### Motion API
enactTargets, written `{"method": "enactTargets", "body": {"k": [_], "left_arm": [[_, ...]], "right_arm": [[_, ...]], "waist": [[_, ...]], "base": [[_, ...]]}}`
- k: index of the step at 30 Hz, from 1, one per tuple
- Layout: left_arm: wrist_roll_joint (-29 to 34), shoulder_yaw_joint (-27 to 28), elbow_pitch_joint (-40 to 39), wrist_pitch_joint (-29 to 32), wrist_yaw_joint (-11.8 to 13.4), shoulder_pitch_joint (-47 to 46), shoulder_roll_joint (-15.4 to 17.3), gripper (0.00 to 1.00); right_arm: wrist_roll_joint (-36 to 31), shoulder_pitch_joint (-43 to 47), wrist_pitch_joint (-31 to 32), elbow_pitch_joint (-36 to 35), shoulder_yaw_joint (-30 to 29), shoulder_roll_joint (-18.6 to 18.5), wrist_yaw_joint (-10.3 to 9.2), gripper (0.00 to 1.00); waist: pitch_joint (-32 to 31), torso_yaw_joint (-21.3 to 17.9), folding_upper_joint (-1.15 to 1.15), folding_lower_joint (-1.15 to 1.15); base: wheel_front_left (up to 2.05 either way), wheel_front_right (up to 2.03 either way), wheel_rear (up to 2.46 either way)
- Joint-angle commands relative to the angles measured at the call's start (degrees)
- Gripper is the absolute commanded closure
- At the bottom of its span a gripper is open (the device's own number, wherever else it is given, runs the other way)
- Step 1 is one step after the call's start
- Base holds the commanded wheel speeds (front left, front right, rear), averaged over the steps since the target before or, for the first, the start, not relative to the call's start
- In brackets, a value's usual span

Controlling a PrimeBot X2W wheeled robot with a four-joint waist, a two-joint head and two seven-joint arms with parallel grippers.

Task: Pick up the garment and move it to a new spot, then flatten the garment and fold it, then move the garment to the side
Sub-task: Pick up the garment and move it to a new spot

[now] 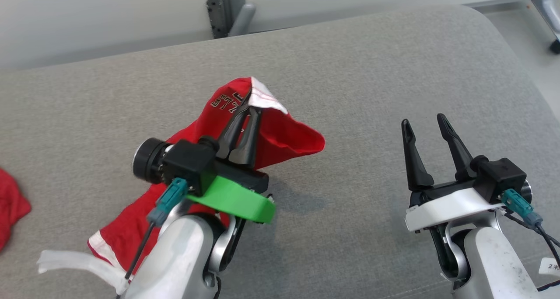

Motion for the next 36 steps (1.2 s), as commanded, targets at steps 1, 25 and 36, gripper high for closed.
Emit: {"method": "enactTargets", "body": {"k": [1, 25, 36], "left_arm": [[0.4, -0.3, 0.8, -0.1, -0.4, -1.4, -0.3, 1.00], [-6.5, -12.6, 27.6, -6.4, -4.6, -7.4, -2.4, 0.00], [-9.2, -4.0, 24.4, -9.9, 2.1, -3.3, 2.5, 0.00]], "right_arm": [[0.4, -0.7, -0.5, 0.3, 0.1, 0.0, -0.02, 0.00], [2.4, -3.4, -4.3, 6.1, 0.4, 0.0, -0.02, 0.00], [0.1, -0.5, -2.4, 5.0, -1.5, 0.0, -0.01, 0.00]], "waist": [[4.7, -5.6, 0.00, 0.00], [7.1, -4.9, 0.00, 0.00], [1.1, 0.8, 0.00, 0.00]], "base": [[0.00, 0.00, 0.00], [0.00, 0.00, 0.00], [0.00, 0.00, 0.00]]}}
